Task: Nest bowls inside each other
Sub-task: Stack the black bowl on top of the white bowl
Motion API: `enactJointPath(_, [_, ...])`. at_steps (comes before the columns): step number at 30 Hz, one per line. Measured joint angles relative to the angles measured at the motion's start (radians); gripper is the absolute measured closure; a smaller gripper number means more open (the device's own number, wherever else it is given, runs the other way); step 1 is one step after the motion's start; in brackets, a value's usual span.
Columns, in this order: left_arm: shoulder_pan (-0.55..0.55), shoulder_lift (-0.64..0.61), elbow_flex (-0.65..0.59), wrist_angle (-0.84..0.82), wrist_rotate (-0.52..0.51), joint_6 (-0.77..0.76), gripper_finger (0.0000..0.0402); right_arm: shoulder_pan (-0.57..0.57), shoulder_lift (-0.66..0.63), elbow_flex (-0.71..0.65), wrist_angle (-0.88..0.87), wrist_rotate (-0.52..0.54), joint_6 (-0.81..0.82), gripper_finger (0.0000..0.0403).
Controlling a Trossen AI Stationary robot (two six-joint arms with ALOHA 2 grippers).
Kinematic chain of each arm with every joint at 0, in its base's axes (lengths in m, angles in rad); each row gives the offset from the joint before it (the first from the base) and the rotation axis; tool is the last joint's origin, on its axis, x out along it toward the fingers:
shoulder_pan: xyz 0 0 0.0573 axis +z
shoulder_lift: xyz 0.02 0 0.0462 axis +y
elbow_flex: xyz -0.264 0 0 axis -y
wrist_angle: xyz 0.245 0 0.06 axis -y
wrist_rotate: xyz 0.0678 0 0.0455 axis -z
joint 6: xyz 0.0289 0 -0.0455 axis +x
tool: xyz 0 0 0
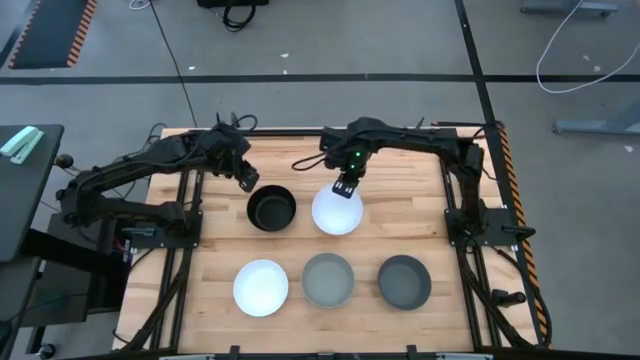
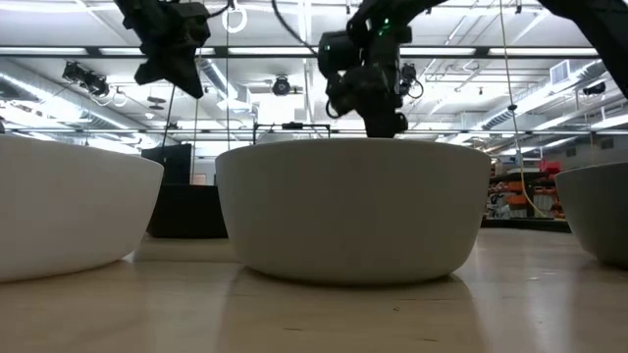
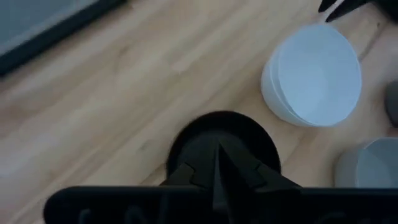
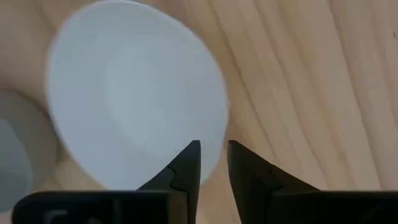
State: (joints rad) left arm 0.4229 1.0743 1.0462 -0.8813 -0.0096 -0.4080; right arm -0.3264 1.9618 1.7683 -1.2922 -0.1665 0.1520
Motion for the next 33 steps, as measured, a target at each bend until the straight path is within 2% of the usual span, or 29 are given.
enactJointPath(6, [-0.025,0.087,0.0,-0.06,0.034,-0.001,0.0382,0.036,-0.031,-0.001,-0.001,0.0,-0.008,0.0389])
enactJointPath(8, [-0.036,0.121,0.0,-0.07,0.035,-0.001,0.0383,0.043,-0.043,-0.001,-0.009,0.0,0.003,0.0396])
enactJointPath(18, [-0.04,0.261,-0.001,-0.104,0.059,0.019,0.0354,0.112,-0.176,-0.001,-0.005,0.001,0.013,0.0343])
enactJointPath(26, [-0.029,0.384,-0.001,-0.098,0.059,0.036,0.0332,0.174,-0.301,-0.001,0.054,0.035,0.083,0.0341])
enactJointPath(33, [0.01,0.478,-0.001,-0.052,0.056,0.038,0.0307,0.217,-0.358,-0.001,0.087,0.062,0.118,0.0339])
